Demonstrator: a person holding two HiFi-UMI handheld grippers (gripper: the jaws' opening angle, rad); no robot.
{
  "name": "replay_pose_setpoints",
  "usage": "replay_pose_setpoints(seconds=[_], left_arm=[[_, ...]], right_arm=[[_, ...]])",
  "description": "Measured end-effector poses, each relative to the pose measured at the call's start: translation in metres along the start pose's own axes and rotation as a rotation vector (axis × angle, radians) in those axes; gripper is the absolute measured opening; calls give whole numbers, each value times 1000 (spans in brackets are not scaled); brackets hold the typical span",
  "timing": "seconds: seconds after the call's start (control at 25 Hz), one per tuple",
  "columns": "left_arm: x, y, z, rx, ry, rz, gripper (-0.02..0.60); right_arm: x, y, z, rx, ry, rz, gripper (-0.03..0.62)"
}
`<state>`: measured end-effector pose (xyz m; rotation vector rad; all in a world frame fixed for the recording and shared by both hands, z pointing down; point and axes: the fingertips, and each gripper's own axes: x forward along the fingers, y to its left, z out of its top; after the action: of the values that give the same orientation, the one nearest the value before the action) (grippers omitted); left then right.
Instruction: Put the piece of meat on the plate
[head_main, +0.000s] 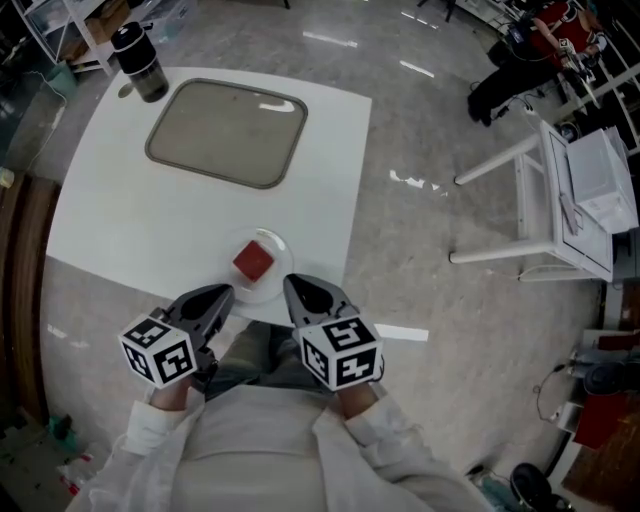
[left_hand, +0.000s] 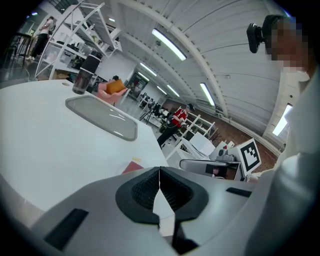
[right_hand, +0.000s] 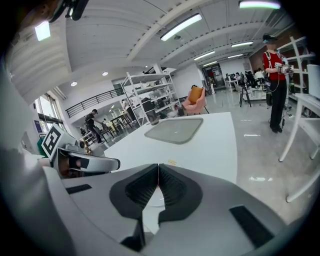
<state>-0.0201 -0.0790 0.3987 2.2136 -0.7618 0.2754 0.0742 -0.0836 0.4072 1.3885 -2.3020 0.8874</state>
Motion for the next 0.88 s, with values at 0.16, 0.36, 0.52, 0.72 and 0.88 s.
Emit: replay_pose_setpoints(seconds=[0.16,0.36,0.52,0.72,0.88], left_arm=[[3,11,1,-4,-13,23,11],[8,20,-4,-8,2,41,11],[12,27,-7,-63,13,29,11],[12,40,-13,-80,10,40,11],[15,53,-20,-92,24,67,11]], right_arm=[[3,-1,-5,0,10,-11,15],[8,-1,-17,21,35,-14,15],[14,-1,-26,72,54,-1,15],[19,-5,-39,109,67,-8,17],[22,-9,-52,138,98,-7,17]])
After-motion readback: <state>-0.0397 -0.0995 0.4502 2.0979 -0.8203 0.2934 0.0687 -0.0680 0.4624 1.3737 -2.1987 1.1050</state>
